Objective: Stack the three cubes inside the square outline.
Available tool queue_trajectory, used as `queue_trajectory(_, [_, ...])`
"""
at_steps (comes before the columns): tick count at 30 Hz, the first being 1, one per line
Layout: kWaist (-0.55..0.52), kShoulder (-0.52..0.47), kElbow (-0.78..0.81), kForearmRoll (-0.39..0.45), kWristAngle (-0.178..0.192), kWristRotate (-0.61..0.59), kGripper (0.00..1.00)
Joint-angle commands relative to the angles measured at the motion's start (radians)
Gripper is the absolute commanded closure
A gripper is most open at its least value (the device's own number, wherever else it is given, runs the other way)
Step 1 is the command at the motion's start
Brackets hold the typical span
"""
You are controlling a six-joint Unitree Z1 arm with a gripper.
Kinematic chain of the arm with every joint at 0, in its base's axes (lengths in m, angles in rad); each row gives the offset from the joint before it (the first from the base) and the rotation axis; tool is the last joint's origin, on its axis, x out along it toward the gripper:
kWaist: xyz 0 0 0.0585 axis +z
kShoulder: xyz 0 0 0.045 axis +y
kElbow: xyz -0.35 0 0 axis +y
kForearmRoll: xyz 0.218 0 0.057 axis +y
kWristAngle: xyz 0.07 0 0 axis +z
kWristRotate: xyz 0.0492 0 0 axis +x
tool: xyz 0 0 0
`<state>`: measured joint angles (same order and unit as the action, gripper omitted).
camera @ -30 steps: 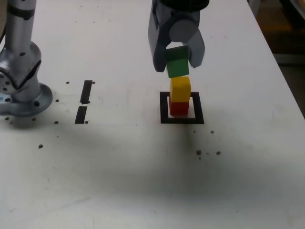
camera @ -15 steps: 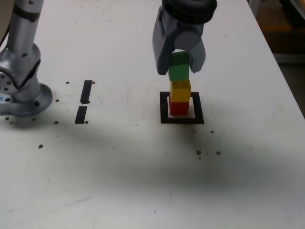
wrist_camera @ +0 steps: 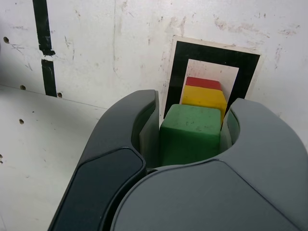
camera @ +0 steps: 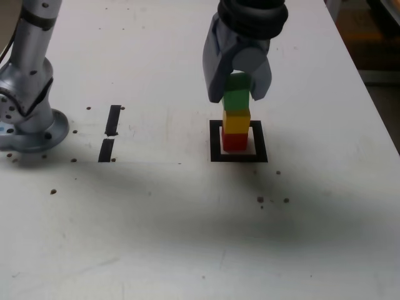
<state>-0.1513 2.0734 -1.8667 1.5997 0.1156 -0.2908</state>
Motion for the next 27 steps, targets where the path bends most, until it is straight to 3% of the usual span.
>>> queue_trajectory(1, [0.001,0.005,-0.004,0.009,-0.001,0.001,0.63])
queue_trajectory(14, [0.006,0.020,0.005,0.003,-0.014,0.018,0.13])
queue_trajectory(22, [0.009,-0.013,0.011,0.020,-0.013,0.023,0.02])
queue_trajectory(27, [0.009,-0.176,0.032,0.032,0.000,0.077,0.00])
